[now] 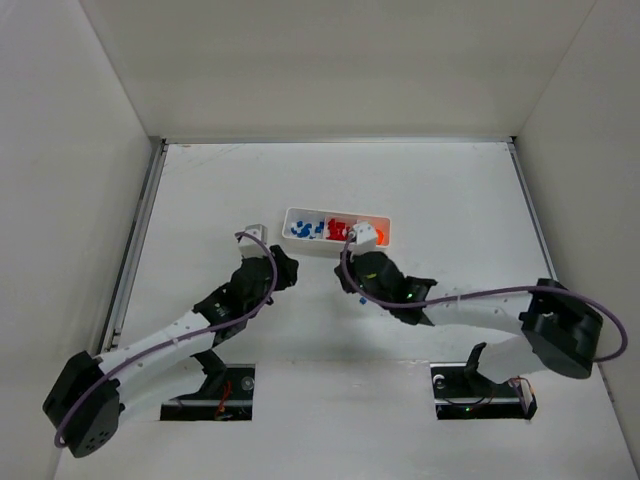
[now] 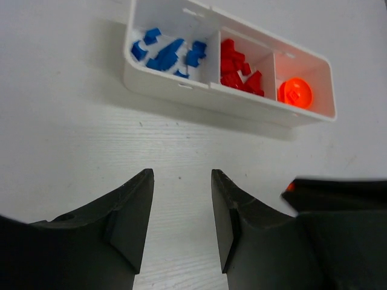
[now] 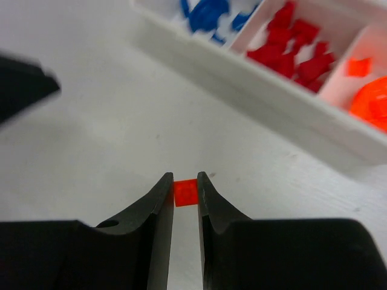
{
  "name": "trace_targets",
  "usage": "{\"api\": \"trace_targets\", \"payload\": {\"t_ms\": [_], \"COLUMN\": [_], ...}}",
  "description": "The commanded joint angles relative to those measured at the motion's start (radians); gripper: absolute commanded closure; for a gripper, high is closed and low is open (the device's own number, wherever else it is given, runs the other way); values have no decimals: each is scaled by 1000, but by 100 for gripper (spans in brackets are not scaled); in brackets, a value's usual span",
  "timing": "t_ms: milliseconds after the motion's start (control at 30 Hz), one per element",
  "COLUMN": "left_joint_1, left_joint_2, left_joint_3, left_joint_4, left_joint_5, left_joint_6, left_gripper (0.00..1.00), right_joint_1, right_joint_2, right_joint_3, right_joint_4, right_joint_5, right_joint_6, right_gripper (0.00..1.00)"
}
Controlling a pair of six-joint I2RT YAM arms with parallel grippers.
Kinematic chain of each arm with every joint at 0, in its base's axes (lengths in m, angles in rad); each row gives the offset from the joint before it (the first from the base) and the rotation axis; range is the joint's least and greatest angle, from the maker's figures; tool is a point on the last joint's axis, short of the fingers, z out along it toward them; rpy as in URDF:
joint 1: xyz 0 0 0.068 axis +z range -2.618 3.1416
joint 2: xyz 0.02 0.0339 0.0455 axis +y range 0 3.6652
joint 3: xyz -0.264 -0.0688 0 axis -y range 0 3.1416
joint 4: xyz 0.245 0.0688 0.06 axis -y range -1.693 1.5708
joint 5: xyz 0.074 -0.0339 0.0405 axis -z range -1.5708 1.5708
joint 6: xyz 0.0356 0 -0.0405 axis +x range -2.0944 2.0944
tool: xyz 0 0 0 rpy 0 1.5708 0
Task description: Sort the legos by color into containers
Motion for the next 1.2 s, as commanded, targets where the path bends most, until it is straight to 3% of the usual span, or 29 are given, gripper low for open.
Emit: {"api": "trace_targets", "payload": {"t_ms": [0, 167, 333, 533, 767, 867, 1167], "left_joint_1": [-94, -286, -410, -446, -470, -481, -503], "left_joint_2": [62, 232, 414, 554, 675, 714, 784], "left_joint_3": [35, 61, 121, 197, 262, 280, 322], "left_joint_4": [102, 191, 279, 337, 345, 346, 346], "left_joint_5": [-25, -72, -120, -114, -86, -86, -94], "left_joint_6": [45, 51, 83, 121, 160, 160, 175], "left_gripper": [61, 61, 60, 57, 55, 55, 55], "right_joint_1": [-122, -319, -408, -448, -454, -453, -414], "right_joint_2": [-107, -122, -37, 58, 89, 52, -215], "right_joint_3": [-25, -16, 44, 105, 140, 110, -126], "right_joint_4": [44, 57, 48, 55, 51, 60, 61], "right_joint_5": [-57, -108, -110, -113, -108, -100, -27], "right_joint_6": [2, 19, 20, 37, 46, 49, 181], "right_gripper": [78, 78, 78, 76, 59, 54, 60]}}
